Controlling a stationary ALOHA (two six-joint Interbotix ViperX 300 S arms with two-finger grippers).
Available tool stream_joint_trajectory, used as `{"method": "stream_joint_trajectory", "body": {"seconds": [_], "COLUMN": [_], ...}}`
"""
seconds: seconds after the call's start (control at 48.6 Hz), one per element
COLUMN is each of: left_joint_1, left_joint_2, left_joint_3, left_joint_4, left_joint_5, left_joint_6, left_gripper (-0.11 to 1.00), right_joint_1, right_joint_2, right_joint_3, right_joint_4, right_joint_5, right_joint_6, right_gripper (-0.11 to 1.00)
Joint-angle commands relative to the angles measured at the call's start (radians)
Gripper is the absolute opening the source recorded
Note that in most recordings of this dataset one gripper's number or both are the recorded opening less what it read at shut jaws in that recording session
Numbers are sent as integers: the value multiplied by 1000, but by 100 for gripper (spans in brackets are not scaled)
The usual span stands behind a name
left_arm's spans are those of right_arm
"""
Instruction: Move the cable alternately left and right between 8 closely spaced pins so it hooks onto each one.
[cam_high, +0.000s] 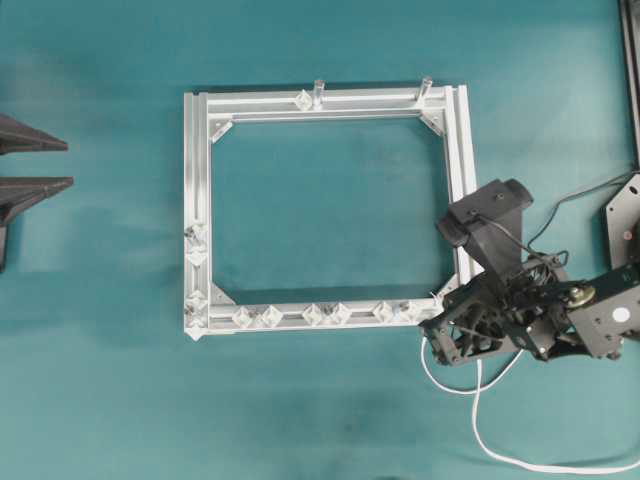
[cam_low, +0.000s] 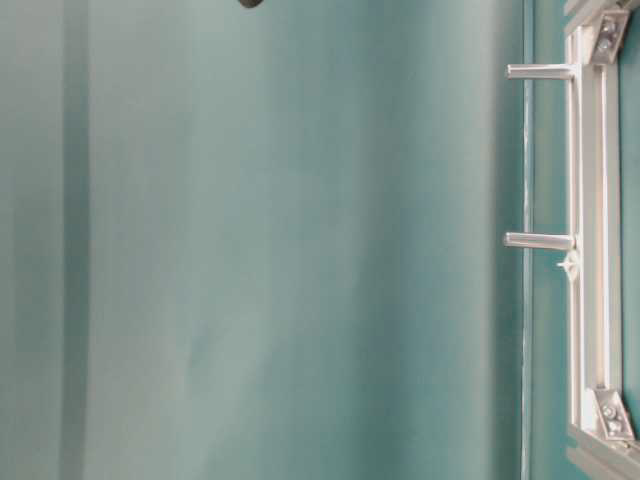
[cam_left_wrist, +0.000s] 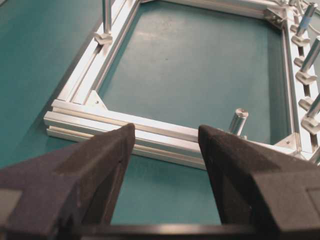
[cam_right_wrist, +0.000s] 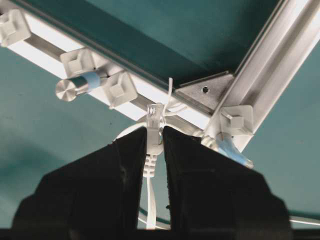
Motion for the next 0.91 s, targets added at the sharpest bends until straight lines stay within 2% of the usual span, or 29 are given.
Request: {"method": "stream_joint_trajectory", "body": {"seconds": [0.0, 0.329, 0.885], "left_joint_1": [-2, -2, -2], "left_joint_2": [11, 11, 11], "left_joint_3": [-12, -12, -11], "left_joint_4": [3, 3, 3], "left_joint_5": [-6, -6, -6], "left_joint_6": [-2, -2, -2], "left_gripper": [64, 64, 64], "right_joint_1": [0, -2, -18], "right_joint_2": [-2, 32, 43], "right_joint_3": [-17, -35, -38], "right_joint_4": [-5, -5, -5], "right_joint_5": [0, -5, -6], "right_joint_6": [8, 38, 40], "right_gripper": [15, 15, 15]}}
